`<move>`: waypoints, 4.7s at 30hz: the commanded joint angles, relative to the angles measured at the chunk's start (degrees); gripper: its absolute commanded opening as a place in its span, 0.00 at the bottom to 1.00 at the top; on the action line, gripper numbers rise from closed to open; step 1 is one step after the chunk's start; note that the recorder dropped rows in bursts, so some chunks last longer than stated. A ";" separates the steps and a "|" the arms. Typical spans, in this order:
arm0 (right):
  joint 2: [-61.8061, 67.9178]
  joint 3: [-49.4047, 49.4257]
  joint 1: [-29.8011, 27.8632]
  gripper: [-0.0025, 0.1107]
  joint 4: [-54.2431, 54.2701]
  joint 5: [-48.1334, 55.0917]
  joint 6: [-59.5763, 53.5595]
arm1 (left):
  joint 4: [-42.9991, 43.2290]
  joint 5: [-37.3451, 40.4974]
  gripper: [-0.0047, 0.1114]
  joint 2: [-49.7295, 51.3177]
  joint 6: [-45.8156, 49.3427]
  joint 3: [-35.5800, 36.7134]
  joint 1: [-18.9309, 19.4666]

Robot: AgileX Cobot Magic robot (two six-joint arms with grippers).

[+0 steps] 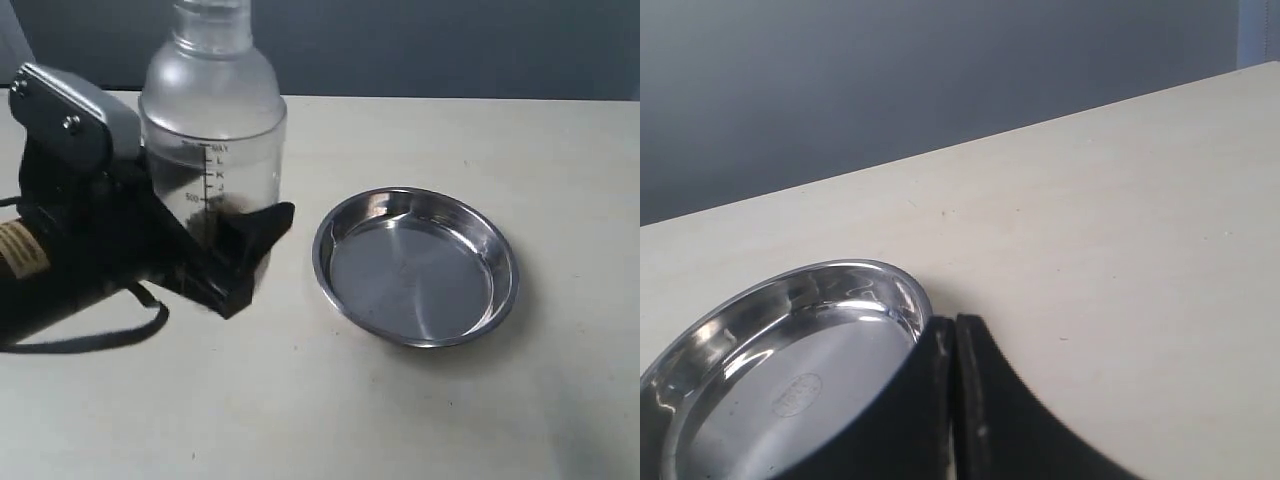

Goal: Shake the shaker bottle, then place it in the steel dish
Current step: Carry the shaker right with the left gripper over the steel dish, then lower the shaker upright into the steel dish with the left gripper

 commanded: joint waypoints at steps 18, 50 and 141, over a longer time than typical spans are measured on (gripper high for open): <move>-0.22 0.07 0.10 0.02 -0.05 -0.57 -0.36 | 28.78 -40.01 0.04 25.46 -29.05 -4.95 0.41; -0.22 0.07 0.10 0.02 -0.05 -0.57 -0.36 | 24.15 -36.05 0.04 62.09 -22.55 -33.86 0.51; -0.22 0.07 0.10 0.02 -0.05 -0.57 -0.36 | 20.61 -19.18 0.94 62.53 -19.41 -34.47 0.51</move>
